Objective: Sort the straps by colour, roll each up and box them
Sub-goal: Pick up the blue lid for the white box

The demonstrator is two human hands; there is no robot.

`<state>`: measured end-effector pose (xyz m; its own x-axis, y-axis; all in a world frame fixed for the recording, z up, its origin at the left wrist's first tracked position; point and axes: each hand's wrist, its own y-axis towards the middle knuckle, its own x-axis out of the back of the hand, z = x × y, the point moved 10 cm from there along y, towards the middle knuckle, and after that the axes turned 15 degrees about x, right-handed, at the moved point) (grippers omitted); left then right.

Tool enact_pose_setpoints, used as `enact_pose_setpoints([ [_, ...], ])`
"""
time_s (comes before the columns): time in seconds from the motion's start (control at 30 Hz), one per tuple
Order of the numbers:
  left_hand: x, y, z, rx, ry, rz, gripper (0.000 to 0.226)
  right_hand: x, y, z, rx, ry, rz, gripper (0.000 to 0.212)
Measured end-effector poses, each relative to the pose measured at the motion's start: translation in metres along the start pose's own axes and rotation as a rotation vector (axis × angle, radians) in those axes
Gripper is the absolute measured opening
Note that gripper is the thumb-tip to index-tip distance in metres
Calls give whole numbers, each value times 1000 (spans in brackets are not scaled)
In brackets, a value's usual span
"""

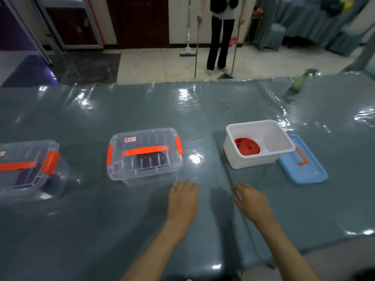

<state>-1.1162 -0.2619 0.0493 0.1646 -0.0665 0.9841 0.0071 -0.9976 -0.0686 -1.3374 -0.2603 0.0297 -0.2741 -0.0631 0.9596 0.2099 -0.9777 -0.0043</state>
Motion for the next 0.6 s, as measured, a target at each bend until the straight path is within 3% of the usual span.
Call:
enact_pose_setpoints([
  [0.13,-21,30,-84,-11,59,53,27,17,-1,-88,-21,-28,14,19],
  [0.3,-18,59,-185,-3,-42,8,26,32,-4,-205,-61,27,40,15],
  [0.47,-39,79,-237,83,-74,23,67,44,4,-311,-128,142,-22,11],
  [0.6,-66,82,-242,157,-9,70,84,43,12,-393,-331,340,-105,23],
])
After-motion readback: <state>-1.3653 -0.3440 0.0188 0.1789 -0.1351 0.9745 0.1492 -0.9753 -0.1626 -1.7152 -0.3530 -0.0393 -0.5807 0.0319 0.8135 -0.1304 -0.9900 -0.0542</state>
